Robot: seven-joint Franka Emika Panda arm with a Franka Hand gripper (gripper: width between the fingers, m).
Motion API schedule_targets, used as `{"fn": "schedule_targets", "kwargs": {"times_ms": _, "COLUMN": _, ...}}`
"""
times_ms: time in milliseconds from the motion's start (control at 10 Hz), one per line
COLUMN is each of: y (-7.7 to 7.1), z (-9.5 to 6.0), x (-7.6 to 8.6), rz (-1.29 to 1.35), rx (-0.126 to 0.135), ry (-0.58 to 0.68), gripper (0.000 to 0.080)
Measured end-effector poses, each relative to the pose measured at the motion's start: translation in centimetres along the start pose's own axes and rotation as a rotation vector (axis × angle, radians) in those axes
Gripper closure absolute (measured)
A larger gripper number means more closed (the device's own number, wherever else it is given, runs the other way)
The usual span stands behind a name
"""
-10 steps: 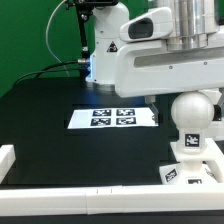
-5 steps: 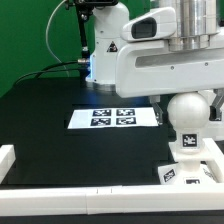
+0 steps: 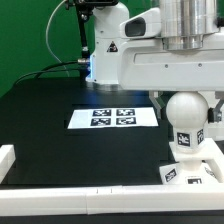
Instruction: Assemble lamp
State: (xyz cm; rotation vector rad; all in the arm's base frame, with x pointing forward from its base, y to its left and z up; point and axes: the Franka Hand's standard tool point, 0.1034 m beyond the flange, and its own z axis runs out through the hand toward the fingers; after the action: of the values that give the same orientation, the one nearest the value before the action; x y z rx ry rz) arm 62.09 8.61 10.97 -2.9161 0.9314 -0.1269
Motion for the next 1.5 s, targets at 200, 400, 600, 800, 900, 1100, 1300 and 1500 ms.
{"fn": "schedule_targets", "kwargs": {"times_ms": 200, "y": -0.13, "z": 0.08, "x": -0.28, "rz": 0.221, "rx": -0.011, "ry": -0.017, "gripper": 0.0223}}
{"fn": "schedule_targets", "kwargs": {"times_ms": 400, "y": -0.43, "z": 0.23, "x": -0.33, "rz": 0.489, "rx": -0.022, "ry": -0.035, "gripper": 0.0223}}
{"fn": "schedule_targets", "kwargs": {"times_ms": 600, "y": -0.82, "z": 0.37, "x": -0.34, "rz": 0.819, "rx": -0.007, "ry": -0.036, "gripper": 0.0223}}
{"fn": "schedule_targets", "kwargs": {"times_ms": 800, "y": -0.88, "z": 0.5, "x": -0.34, "rz": 0.951, "rx": 0.015, "ry": -0.039, "gripper": 0.0223}}
{"fn": "schedule_targets", "kwargs": {"times_ms": 900, "y": -0.95, "z": 0.49, "x": -0.4, "rz": 0.977, "rx": 0.016, "ry": -0.042, "gripper": 0.0223}}
{"fn": "schedule_targets", "kwargs": {"times_ms": 1100, "y": -0.93, "z": 0.43, "x": -0.37, "rz": 1.069, "rx": 0.018, "ry": -0.048, "gripper": 0.0223}}
{"fn": "schedule_targets", "kwargs": {"times_ms": 1300, "y": -0.81, "z": 0.17, "x": -0.38, "rz": 1.267, "rx": 0.034, "ry": -0.078, "gripper": 0.0223}}
{"fn": "schedule_targets", "kwargs": {"times_ms": 1500, "y": -0.81, "z": 0.23, "x": -0.4, "rz": 1.251, "rx": 0.034, "ry": -0.077, "gripper": 0.0223}}
